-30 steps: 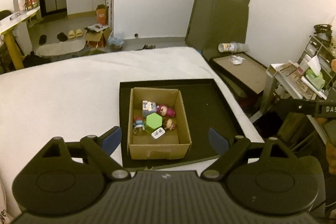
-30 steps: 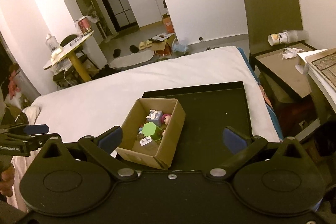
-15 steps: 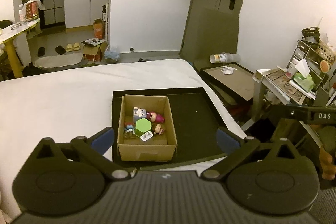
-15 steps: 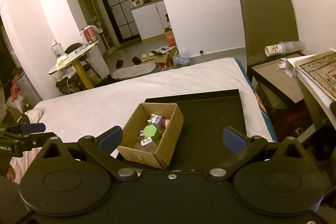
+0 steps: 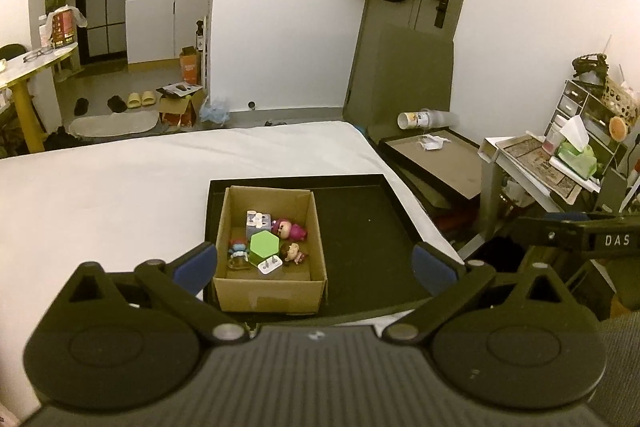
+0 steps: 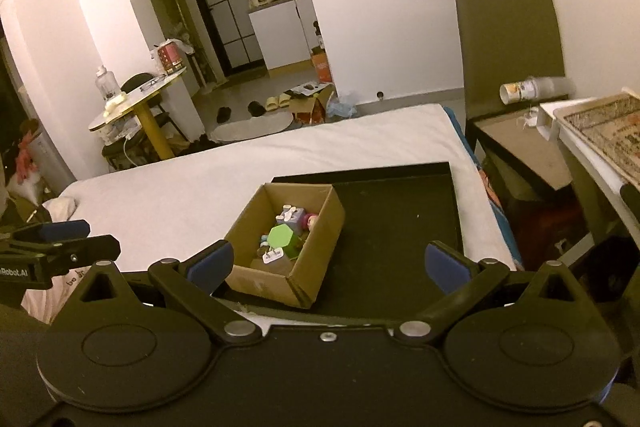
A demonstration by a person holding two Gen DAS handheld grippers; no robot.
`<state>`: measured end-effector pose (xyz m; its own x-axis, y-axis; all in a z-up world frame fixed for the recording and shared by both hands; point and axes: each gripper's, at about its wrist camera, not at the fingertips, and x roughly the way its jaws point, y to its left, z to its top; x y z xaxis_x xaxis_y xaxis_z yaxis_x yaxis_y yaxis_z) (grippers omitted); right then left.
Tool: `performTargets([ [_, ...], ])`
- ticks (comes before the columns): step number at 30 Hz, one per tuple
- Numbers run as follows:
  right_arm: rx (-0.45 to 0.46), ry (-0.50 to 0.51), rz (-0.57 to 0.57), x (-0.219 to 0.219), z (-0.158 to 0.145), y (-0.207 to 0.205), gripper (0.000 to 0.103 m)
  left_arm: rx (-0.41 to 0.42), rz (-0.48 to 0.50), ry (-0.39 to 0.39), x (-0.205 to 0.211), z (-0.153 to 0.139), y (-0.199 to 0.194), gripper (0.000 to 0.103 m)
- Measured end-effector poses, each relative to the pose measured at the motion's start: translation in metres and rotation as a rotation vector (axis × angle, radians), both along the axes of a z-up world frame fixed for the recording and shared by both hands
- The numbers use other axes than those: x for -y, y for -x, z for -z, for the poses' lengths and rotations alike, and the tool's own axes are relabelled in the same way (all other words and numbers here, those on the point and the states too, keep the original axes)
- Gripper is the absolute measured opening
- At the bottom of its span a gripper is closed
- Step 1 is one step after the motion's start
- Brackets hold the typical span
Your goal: Organize rigid objects
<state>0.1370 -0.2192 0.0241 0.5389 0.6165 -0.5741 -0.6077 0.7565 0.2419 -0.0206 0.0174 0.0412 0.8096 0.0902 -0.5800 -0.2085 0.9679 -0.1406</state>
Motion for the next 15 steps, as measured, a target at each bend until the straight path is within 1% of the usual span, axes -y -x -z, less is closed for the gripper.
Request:
performTargets([
  [5,-0.018,0.032,-0.003,-0.001,0.002,0.004,0.103,-0.019,0.001,-0.001,0.005,0.004,-0.003,0.103],
  [12,-0.003,0.053,-0.039,-0.008,-0.001,0.014,0.103,-0.025,0.027,-0.009,0.011,0.007,0.001,0.103],
  [15,-0.003,0.058,-0.054,-0.010,-0.001,0.019,0.103,-0.025,0.018,0.000,0.010,0.009,0.004,0.103],
])
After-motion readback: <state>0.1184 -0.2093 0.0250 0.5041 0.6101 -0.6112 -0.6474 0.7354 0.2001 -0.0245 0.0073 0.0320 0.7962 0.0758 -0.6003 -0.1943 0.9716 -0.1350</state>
